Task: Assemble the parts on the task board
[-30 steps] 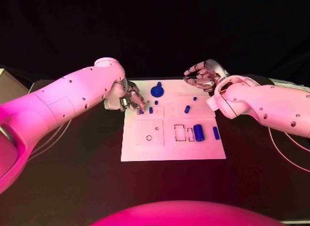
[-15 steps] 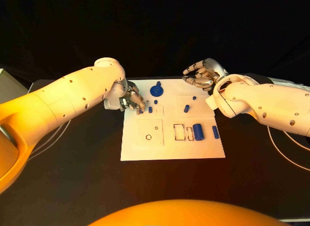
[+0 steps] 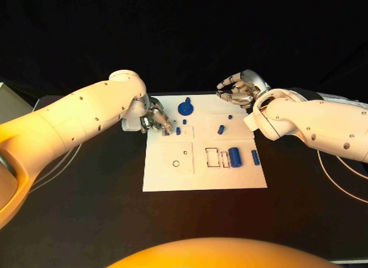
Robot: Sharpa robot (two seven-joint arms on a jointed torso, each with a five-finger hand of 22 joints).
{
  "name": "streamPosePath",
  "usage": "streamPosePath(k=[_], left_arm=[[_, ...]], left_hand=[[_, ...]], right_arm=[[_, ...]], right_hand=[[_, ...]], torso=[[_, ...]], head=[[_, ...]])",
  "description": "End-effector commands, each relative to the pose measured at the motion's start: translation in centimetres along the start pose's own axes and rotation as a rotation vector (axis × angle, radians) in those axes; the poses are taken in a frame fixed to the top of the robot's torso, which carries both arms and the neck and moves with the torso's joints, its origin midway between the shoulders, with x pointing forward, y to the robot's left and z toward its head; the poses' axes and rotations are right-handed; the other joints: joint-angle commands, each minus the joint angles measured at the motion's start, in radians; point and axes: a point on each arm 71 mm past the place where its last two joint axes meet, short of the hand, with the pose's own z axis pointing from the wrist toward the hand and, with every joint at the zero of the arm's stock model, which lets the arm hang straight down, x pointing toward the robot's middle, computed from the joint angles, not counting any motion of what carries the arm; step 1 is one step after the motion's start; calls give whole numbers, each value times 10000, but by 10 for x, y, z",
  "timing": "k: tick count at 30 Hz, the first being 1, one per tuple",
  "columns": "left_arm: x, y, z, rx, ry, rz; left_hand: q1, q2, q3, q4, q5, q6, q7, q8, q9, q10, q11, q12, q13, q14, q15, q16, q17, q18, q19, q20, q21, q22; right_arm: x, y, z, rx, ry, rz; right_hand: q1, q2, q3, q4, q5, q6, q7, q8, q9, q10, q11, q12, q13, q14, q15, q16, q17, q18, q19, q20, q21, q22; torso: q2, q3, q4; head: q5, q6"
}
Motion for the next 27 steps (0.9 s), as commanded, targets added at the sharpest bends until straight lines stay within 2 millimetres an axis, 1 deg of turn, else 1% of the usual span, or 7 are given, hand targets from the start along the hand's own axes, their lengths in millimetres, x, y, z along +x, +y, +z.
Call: streamPosePath(k=[1,3,8,9,13,15,27], left_arm=[[6,3,3,-134,95,140],[6,4,3,-131,94,138],[7,7,2,-122,60,111],[7,7,2,-119,45,100],[7,10,1,-107,-27,39],[6,11,0,-103,-60,10],[3,19,-10,170,-476,-269]], left_hand=[[-16,-185,-369,291,-51,36,82,-69,-21,-32,38,33,29,581,4,-63,1774,-93,-40,7,-73,-19],[66,-296,-750,568,-204,70,81,-98,-18,-27,41,53,61,584,6,-61,1781,-95,-23,12,-87,-24],[496,-434,-1529,1414,-2080,113,102,-183,-12,-20,63,90,132,589,28,-59,1794,-98,7,27,-117,-36],[554,-442,-1576,1484,-2154,111,99,-191,-11,-28,69,88,125,586,26,-60,1789,-96,6,29,-121,-39],[1069,-484,-2300,2420,-4113,135,111,-187,42,-22,78,113,169,590,46,-59,1797,-95,19,46,-136,-38],[1120,-405,-2611,2461,-4732,138,110,-177,62,-18,84,117,179,591,43,-59,1799,-96,22,49,-139,-36],[973,-377,-3210,2478,-4781,91,110,-160,98,-166,82,44,-4,514,42,-95,1658,-54,-103,39,-257,-202]], right_arm=[[1,1,0,-135,78,-56],[1,1,0,-135,78,-55],[1,1,0,-134,76,-50],[1,1,0,-133,76,-49],[1,1,0,-130,75,-48],[0,1,0,-128,75,-49],[0,0,0,-117,63,-51]], right_hand=[[6,-62,48,22,42,-55,4,54,-3,43,35,32,1425,881,-18,-28,1912,54,308,-50,-48,419],[6,-62,48,22,42,-55,4,54,-3,43,35,32,1425,881,-18,-28,1912,54,308,-50,-48,419],[6,-62,48,22,42,-55,4,54,-3,43,35,32,1425,881,-18,-28,1912,54,308,-50,-48,419],[6,-62,48,22,42,-55,4,54,-3,43,35,32,1425,881,-18,-28,1912,54,308,-50,-48,419],[6,-62,48,22,42,-55,4,54,-3,43,35,32,1425,881,-18,-28,1912,54,308,-50,-48,419],[6,-62,48,22,42,-55,4,54,-3,43,35,32,1425,881,-18,-28,1912,54,308,-50,-48,419],[-13,-68,77,6,45,-63,6,51,-4,46,36,36,1428,880,-17,-32,1905,53,310,-50,-46,423]], torso=[[1,-2,-1],[8,0,2],[4,-4,9],[7,-2,6],[4,-7,6],[-3,-8,6],[2,-1,3]], head=[[-3,5],[-10,12],[-13,9],[-13,13],[-17,13],[-18,12],[-10,67]])
